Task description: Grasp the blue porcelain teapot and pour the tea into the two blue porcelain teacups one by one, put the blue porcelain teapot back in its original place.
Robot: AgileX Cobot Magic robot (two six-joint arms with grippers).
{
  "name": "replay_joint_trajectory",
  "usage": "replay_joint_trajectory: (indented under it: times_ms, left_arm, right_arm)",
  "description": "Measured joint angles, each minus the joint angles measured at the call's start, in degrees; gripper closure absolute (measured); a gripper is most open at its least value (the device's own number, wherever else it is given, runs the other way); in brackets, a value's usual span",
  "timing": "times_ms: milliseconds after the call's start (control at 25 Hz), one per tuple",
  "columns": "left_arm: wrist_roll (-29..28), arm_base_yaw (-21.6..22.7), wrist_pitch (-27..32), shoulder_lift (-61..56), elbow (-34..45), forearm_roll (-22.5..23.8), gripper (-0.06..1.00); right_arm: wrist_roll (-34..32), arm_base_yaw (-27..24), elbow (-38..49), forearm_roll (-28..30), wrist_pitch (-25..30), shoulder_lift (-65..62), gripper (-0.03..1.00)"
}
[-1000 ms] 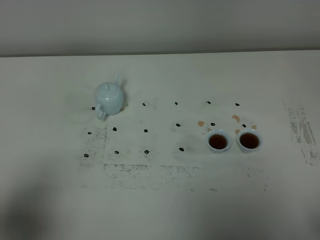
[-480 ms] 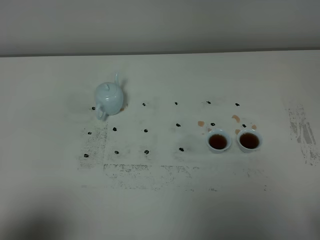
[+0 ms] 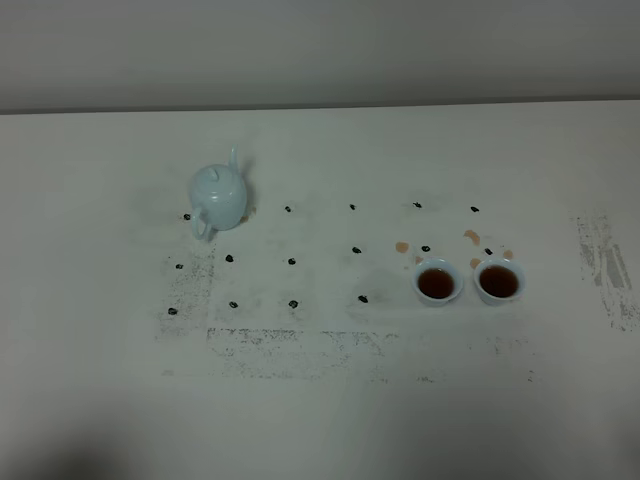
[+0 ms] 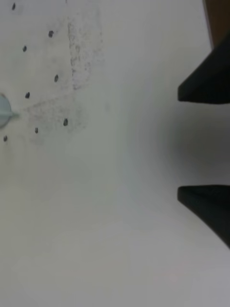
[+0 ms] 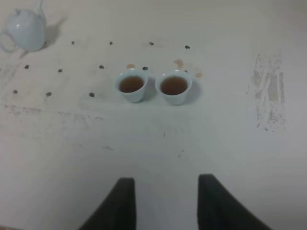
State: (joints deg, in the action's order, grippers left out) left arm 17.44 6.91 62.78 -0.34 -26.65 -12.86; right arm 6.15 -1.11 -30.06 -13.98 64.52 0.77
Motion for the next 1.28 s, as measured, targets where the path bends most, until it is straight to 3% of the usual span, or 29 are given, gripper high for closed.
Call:
replay_joint_trajectory:
  times_ms: [200, 840, 1280]
  left_arm:
    - [0.07, -2.04, -0.33, 0.00, 0.27, -0.01, 0.56]
    - [-0.07, -2.18, -0.48, 0.00, 0.27, -0.01, 0.56]
    - [-4.09, -2.18, -0.71, 0.00, 0.27, -0.18, 0.56]
  right_arm:
    - [0.00, 0.00, 0.00, 0.00, 0.00, 0.00, 0.67]
    - [0.00, 0.00, 0.00, -0.09, 0.00, 0.00, 0.67]
    - [0.00, 0.00, 0.00, -0.09, 0.00, 0.00, 0.67]
